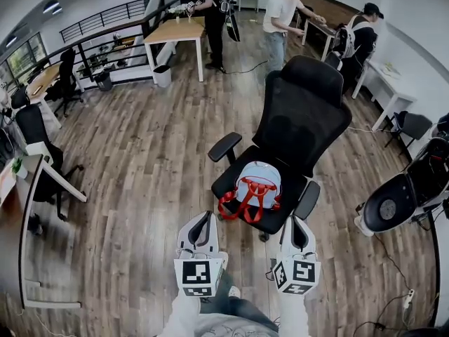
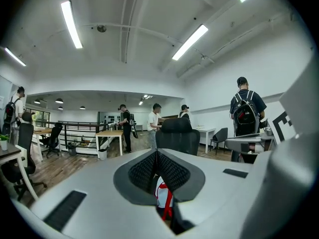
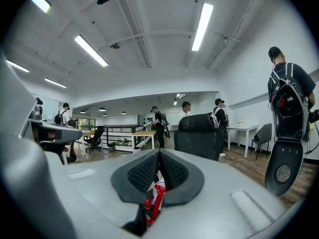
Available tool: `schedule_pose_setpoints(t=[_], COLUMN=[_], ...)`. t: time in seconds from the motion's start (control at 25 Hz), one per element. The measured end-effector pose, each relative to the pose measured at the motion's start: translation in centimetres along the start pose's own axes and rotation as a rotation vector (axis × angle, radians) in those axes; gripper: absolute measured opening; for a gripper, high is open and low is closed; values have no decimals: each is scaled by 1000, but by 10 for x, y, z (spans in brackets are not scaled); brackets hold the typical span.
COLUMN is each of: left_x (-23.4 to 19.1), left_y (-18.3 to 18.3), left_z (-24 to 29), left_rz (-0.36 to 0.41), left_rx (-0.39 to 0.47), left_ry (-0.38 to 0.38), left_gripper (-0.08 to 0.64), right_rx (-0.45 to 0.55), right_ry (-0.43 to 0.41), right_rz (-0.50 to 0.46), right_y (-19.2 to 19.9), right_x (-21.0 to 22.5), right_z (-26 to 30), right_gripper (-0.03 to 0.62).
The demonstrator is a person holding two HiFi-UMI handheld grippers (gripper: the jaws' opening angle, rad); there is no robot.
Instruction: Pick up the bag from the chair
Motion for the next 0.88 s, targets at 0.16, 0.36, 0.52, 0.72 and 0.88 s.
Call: schedule_pose_setpoints(t=[0.16, 0.36, 0.52, 0.72, 0.88], left_x=[-10, -25, -39, -58, -67], left_y=[10, 16, 18, 22, 30], left_z=[31, 79, 120, 169, 202], left_rz=[-8, -13, -15, -5, -10], left_rx=[-38, -68, -84, -113, -142], left_ry=[21, 65, 109, 157, 201], left_gripper=[6, 6, 6, 6, 6], right_rx=[-34, -59, -73, -106, -120], right_ry=[5, 36, 56, 75, 93], right_rz=[-2, -6, -4, -24, -21], right_y=[12, 21, 26, 32, 38], right_x=[1, 5, 8, 6, 8], right_z=[27, 68, 104, 150, 179], right_gripper=[11, 11, 11, 11, 12])
Point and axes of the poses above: the fingertips, and each gripper's own axes: z forward along the fingers, x to its right, y out of its underside, the point moved 9 cm from there along -z, backward along the fingers, and after that the axes turned 6 degrees about y, right-handed, at the moved point
